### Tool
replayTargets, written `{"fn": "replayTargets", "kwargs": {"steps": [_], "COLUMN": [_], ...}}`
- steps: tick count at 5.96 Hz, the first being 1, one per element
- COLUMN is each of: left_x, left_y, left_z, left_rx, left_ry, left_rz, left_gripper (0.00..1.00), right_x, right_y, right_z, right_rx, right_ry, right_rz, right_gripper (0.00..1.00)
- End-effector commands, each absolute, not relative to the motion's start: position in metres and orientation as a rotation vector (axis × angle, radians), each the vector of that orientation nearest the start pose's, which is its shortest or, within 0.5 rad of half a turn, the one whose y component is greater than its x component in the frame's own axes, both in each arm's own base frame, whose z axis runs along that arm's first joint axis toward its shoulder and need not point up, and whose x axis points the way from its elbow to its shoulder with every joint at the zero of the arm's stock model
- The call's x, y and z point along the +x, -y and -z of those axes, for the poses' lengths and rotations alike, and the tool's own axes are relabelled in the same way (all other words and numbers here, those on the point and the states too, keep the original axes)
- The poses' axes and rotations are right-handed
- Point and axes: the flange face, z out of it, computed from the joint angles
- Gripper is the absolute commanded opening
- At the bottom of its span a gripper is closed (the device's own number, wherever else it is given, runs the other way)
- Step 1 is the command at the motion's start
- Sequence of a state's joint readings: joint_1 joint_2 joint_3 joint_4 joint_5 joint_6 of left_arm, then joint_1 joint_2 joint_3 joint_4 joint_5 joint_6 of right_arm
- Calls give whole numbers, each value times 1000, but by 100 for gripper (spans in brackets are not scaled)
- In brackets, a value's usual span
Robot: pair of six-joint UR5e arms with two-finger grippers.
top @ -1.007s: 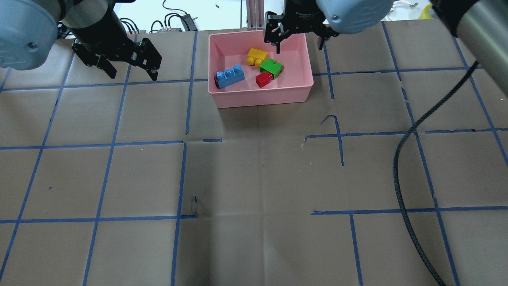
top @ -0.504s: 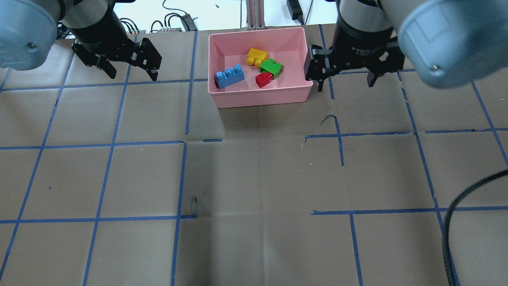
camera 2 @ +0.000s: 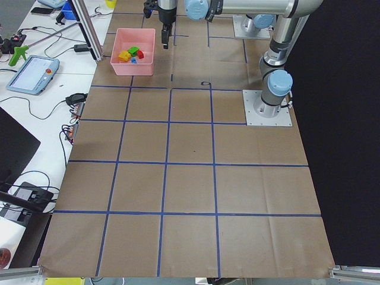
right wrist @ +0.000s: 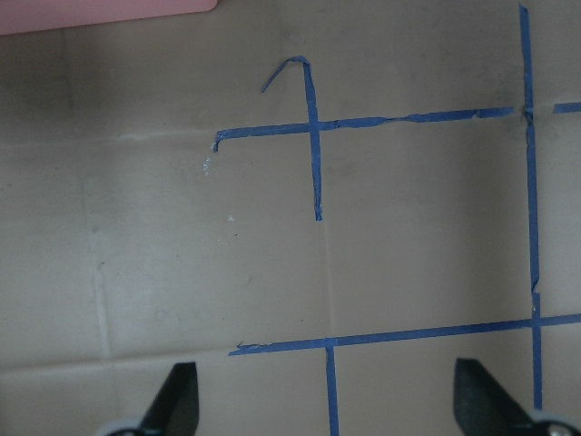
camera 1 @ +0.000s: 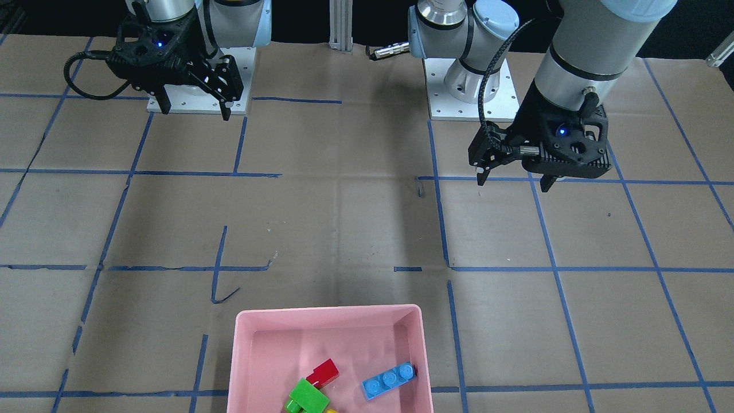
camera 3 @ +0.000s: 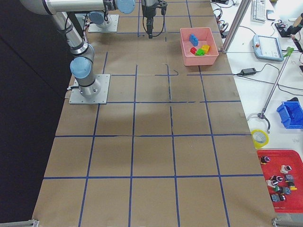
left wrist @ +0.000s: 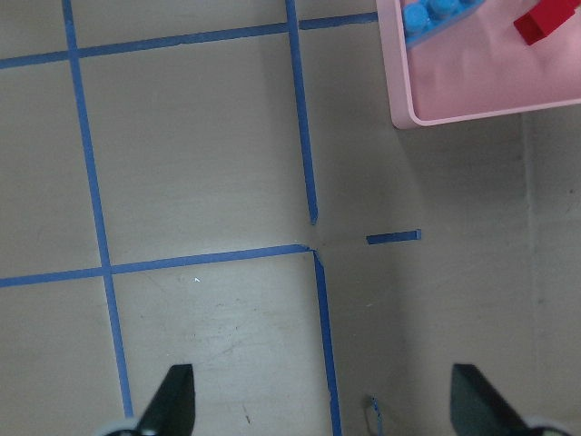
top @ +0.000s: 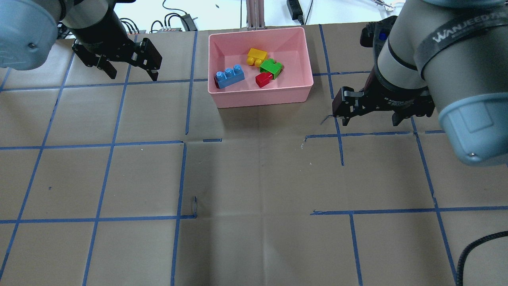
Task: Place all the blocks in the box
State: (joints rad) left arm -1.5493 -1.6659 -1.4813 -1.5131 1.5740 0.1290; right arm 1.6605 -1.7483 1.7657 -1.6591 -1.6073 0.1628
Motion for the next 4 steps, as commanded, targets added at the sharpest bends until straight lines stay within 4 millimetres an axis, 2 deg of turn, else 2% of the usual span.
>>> {"fn": "replayTargets", "kwargs": {"steps": [1, 4], "left_x": [-120, -120], "left_y": [538, 538], "left_z": [-490, -489], "left_rx": [161, 161], "left_ry": [-3130, -3130], "left_rz": [50, 47], "left_gripper": [100, 100], "right_x": [169, 168], "right_y": [411, 415], "right_z": [-483, -491], "right_rx": [121, 118], "right_ry": [-3135, -3127], "right_rz": [111, 163], "right_gripper": [100, 100]}}
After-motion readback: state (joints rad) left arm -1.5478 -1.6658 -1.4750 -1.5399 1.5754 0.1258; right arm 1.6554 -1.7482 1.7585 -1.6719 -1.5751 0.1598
